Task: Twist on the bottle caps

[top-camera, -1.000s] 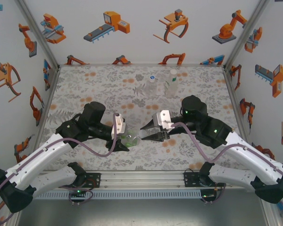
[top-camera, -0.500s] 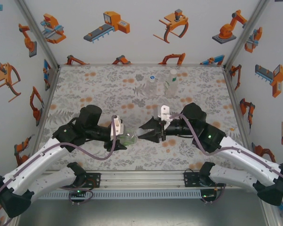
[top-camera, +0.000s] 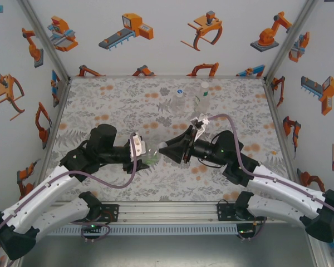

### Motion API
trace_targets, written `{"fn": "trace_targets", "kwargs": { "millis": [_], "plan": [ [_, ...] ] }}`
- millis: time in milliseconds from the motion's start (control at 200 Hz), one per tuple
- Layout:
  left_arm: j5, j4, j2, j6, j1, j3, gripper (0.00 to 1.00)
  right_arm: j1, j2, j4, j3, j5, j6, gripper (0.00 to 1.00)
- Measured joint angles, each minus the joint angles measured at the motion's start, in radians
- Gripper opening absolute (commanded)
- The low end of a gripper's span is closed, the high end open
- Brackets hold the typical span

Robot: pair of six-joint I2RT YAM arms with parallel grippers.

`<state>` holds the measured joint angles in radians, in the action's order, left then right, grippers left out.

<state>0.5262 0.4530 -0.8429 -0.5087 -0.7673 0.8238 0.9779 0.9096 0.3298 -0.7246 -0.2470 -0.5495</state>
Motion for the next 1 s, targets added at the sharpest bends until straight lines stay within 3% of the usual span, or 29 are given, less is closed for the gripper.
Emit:
{"fn": "trace_targets", "kwargs": {
  "millis": [265, 526, 756, 856, 1001],
  "plan": [
    [-0.167, -0.011, -0.011, 0.022, -0.005, -0.014, 0.0, 0.003, 0.078, -0.118, -0.043, 0.205, -0.415, 0.0],
    [-0.269, -0.011, -0.034, 0.029, -0.005, -0.014, 0.0, -0.002, 0.17, -0.279, -0.15, 0.276, -0.613, 0.0],
    [-0.283, -0.01, -0.036, 0.029, -0.005, -0.014, 0.0, -0.006, 0.182, -0.285, -0.161, 0.268, -0.604, 0.48],
    [-0.269, -0.031, -0.032, 0.029, -0.005, -0.014, 0.0, -0.005, 0.166, -0.31, -0.17, 0.237, -0.518, 0.59],
    [-0.206, -0.048, -0.014, 0.023, -0.005, -0.014, 0.0, -0.005, 0.104, -0.398, -0.24, 0.219, -0.334, 0.64]
  ]
}}
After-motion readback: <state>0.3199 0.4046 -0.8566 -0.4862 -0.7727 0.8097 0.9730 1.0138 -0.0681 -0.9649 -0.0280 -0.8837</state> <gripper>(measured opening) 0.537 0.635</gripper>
